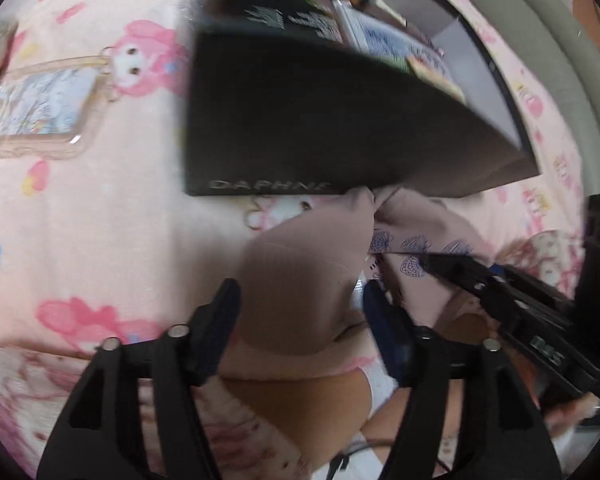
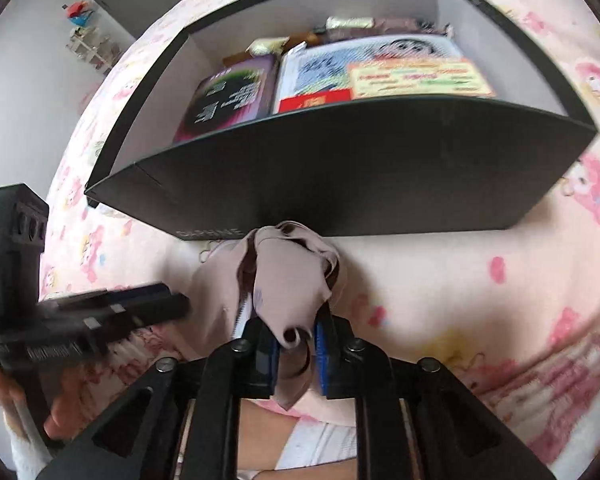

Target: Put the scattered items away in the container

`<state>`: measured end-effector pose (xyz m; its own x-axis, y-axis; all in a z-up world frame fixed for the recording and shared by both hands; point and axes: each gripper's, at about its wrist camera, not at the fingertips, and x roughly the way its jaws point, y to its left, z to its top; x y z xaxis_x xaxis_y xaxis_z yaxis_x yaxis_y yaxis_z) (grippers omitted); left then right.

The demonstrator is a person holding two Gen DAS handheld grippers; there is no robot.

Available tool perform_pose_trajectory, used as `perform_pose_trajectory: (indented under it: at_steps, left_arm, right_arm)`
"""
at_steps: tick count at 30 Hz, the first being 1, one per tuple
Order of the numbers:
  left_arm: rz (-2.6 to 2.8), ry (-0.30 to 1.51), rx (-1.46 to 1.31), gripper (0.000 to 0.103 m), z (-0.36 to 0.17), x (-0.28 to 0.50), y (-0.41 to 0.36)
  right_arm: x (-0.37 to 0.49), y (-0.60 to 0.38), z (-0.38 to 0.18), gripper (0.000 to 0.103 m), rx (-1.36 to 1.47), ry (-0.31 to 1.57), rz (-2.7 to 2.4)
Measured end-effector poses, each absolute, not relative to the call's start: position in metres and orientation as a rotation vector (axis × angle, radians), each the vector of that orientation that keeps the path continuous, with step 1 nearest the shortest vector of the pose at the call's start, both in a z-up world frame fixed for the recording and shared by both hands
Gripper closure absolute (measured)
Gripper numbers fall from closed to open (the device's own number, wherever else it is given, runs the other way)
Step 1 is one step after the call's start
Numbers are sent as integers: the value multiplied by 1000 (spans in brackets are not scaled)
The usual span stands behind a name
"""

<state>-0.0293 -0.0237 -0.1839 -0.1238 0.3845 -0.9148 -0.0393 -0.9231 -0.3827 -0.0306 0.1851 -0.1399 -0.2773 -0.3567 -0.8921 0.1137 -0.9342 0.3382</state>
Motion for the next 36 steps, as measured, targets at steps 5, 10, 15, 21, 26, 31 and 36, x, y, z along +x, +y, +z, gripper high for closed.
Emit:
perform_pose_trajectory:
  at_steps: [5,10,15,21,26,31,36]
  left_arm:
    - [2214,-283,-1931,27,-205,-36,6]
    - [2215,-362,-1869,97,-190,-36,-6]
    - [2325,-386,-1732,98,-140,-30,-40]
    - [2315,-489,-1860,94,-137,-22,-85]
    - [2341,-463,-1861,39,-134,-14,-91]
    - [2228,-388,-2010,38,-173,-19,-75]
    - [2278,-338,-1949,94,-175,-17,-65]
  right_arm:
    - [-21,187,-144,78,1688,-301,-2299]
    - [-17,192,-147,77,1721,-286,-2309]
    - [-10,191,-151,78,1764,-231,-2295]
    - [-4,190,-150,78,1778,-191,-2326]
    - [10,199,-126,77,1645,-297,-2356]
    - [2,157,-149,56,1742,-247,-2230]
    - [3,135,-174,76,1806,-174,-2201]
